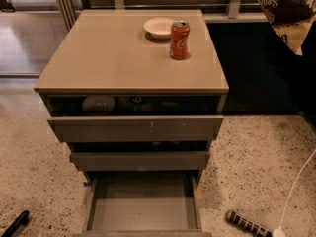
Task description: Place brown chip bag into bottom drawer
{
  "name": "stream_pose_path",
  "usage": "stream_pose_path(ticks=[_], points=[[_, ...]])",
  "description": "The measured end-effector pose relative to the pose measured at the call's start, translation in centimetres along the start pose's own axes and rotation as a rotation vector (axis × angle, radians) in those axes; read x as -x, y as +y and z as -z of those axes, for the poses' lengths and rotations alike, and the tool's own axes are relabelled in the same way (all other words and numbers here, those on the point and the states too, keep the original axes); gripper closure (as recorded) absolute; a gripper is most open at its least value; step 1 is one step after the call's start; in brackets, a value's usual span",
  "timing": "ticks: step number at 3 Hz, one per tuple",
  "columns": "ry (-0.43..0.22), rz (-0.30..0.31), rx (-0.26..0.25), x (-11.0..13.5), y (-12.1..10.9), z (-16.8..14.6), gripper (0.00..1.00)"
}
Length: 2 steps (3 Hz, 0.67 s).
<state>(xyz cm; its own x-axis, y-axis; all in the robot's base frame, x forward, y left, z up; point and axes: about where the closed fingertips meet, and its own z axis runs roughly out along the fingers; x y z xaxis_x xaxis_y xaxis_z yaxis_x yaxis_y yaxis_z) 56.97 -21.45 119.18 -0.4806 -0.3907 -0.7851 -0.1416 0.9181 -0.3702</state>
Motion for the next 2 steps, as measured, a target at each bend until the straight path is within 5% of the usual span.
stream_pose_path(ticks=[2], points=[[0.044,0.049,0.105,-7.1,4.3,-0.2,1.00]])
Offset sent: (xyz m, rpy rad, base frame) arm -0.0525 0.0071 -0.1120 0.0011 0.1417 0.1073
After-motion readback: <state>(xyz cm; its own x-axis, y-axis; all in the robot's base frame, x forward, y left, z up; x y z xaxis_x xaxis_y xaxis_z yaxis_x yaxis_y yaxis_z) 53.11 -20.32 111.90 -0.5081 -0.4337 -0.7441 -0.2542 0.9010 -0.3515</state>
